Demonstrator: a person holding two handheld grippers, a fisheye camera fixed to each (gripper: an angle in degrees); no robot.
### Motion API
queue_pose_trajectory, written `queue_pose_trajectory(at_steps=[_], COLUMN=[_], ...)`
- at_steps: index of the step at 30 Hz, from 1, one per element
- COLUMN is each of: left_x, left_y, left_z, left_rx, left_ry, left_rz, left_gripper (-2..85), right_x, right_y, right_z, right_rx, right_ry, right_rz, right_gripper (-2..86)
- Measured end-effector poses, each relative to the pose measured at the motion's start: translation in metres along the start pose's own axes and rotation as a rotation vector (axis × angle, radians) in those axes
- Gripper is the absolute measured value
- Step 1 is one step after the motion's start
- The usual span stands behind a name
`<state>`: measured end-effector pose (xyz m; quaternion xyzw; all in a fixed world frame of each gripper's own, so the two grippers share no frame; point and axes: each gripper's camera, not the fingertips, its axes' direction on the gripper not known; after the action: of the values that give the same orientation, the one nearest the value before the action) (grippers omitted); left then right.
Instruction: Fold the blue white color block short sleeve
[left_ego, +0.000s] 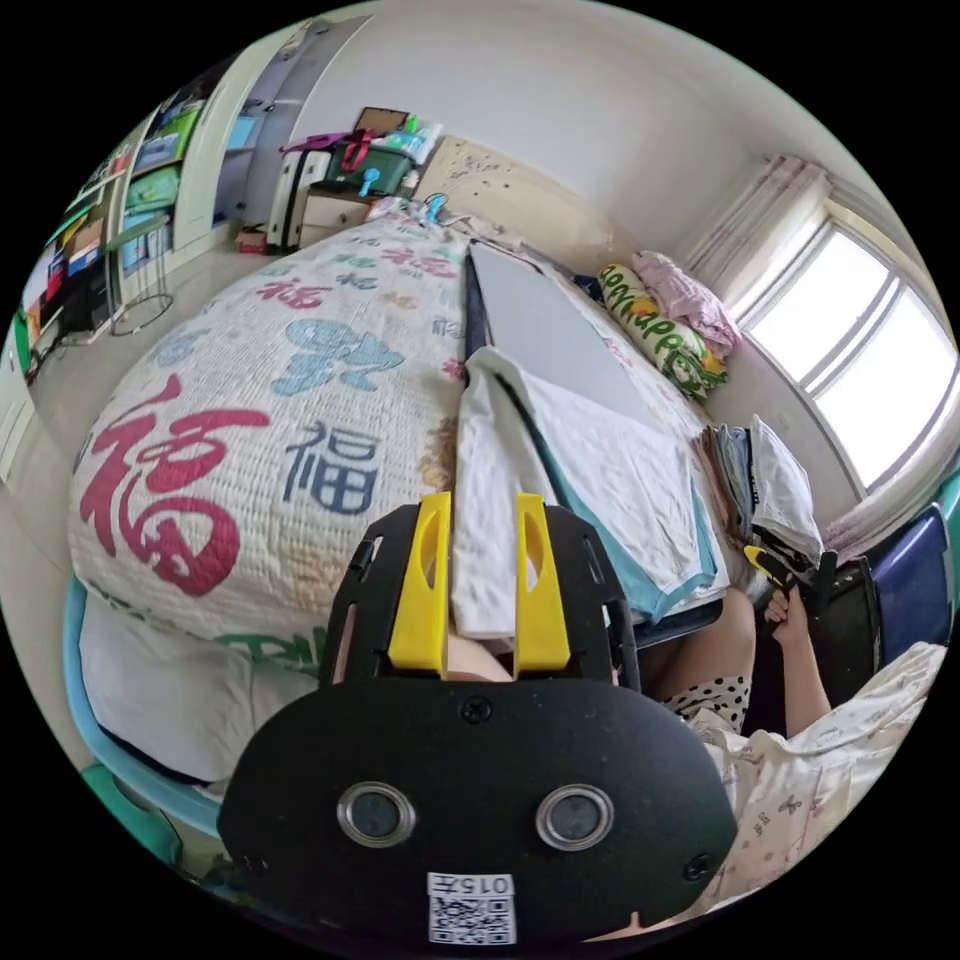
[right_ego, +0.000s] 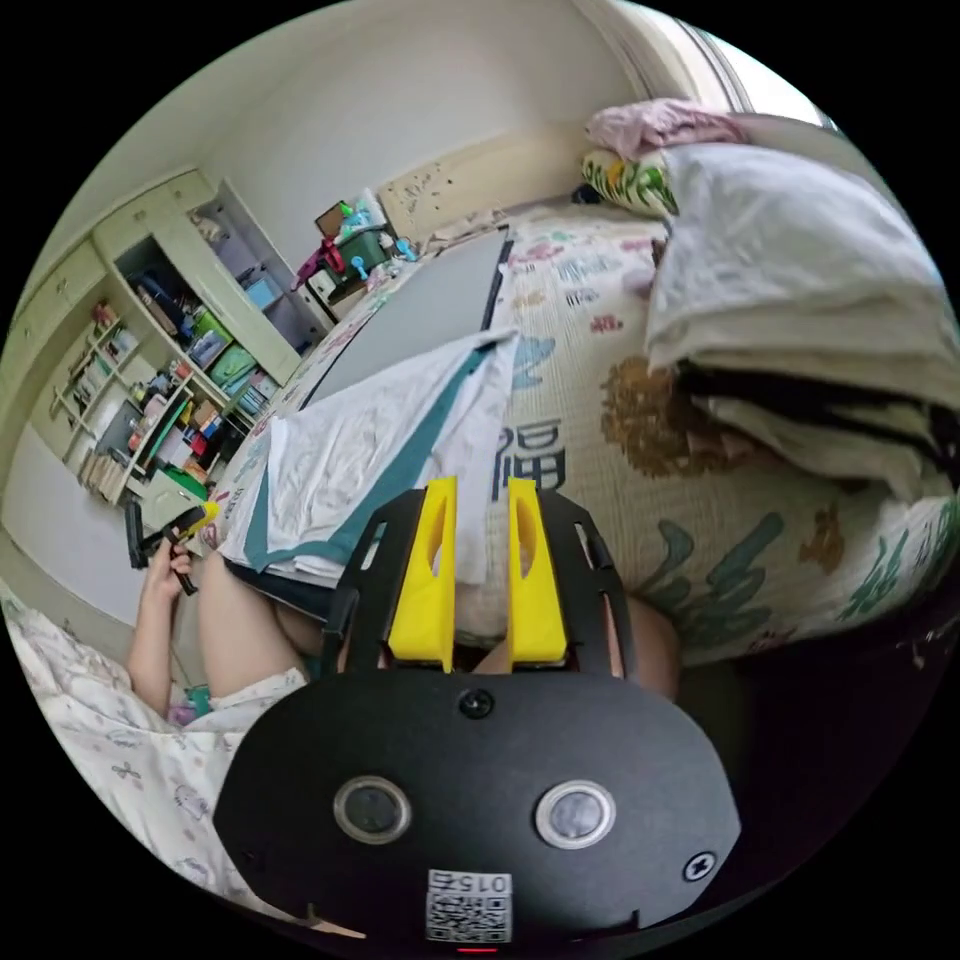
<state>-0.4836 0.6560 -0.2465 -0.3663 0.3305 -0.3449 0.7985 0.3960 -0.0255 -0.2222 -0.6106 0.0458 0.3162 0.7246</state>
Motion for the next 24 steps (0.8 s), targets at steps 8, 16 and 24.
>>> queue_pose_trajectory(at_steps=[8,16,24], left_x=[0.011,0.026,0.063], left_y=[-0.014,-0.039,-0.050], left_z=[0.056,0.077,0.015], left_rx=[-0.220,-0.296,-0.155], left_ry=[0.040,0.053,0.018], left_rz=[0.014,0.024,0.069], left_gripper=[11.7,5.5,-0.5], right_x=[0.050,0.055,0.022], right_y=[-0.028,-0.037,-0.027], right_z=[0.024,0.022,-0.010], right_rx=[-0.184,-0.214,-0.137], right_ry=[-0.200,-0.233,-0.093], right_rz=[0.183,0.168,0.045], right_gripper=[9.6,2.0,-0.3])
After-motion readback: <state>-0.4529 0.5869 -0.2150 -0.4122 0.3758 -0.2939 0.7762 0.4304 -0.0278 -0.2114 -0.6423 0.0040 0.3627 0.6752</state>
